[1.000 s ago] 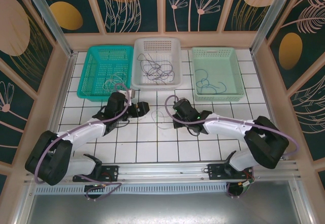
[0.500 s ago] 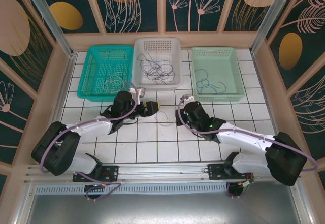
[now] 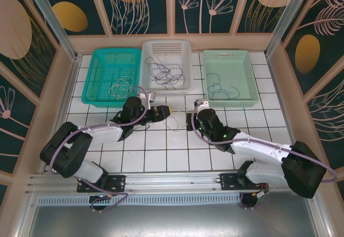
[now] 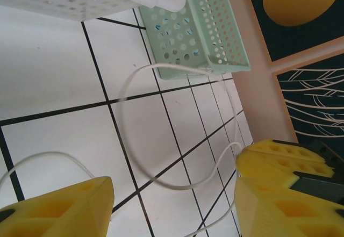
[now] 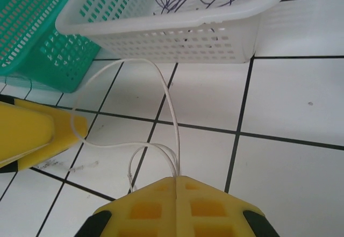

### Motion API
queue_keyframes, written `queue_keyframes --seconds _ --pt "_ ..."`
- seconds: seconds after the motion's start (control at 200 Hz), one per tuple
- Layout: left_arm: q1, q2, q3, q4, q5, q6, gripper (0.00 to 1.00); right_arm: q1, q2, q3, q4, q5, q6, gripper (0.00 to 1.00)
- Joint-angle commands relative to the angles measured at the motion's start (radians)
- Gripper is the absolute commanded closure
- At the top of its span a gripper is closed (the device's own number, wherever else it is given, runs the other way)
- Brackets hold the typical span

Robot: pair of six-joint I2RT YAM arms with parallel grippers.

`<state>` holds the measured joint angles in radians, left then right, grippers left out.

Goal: Untangle the cables

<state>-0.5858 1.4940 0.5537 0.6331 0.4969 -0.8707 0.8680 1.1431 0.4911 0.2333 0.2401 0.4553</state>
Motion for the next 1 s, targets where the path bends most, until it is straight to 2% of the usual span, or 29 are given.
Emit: queue_keyframes --seconds 0.0,0.22,0.46,0.561,0.731,0.886,0.996 --pt "-0.006 0.008 0.015 0.043 0.005 -0.038 0.39 0.013 -0.035 -0.022 0.053 0.050 0.023 1.00" --pt "-0.007 -0.002 0.006 0.093 -0.002 -0.077 0.38 0.026 -0.047 -0.028 0.064 0.060 0.010 1.00" --pt "-0.022 0.074 0.049 0.185 0.021 -0.136 0.41 0.059 -0.022 -0.031 0.132 0.083 0.019 1.00" --pt "-0.025 0.103 0.059 0.228 0.026 -0.164 0.50 0.073 -0.014 -0.033 0.148 0.088 0.020 1.00" --pt "-0.026 0.110 0.079 0.230 0.020 -0.159 0.80 0.085 -0.001 -0.037 0.134 0.075 0.020 0.96" --pt "-0.025 0.079 0.093 0.158 0.003 -0.106 1.00 0.086 -0.016 -0.036 0.058 0.087 0.013 0.94" --pt "-0.025 0.052 0.104 0.072 0.000 -0.042 1.00 0.085 -0.045 -0.034 -0.005 0.117 0.009 0.88"
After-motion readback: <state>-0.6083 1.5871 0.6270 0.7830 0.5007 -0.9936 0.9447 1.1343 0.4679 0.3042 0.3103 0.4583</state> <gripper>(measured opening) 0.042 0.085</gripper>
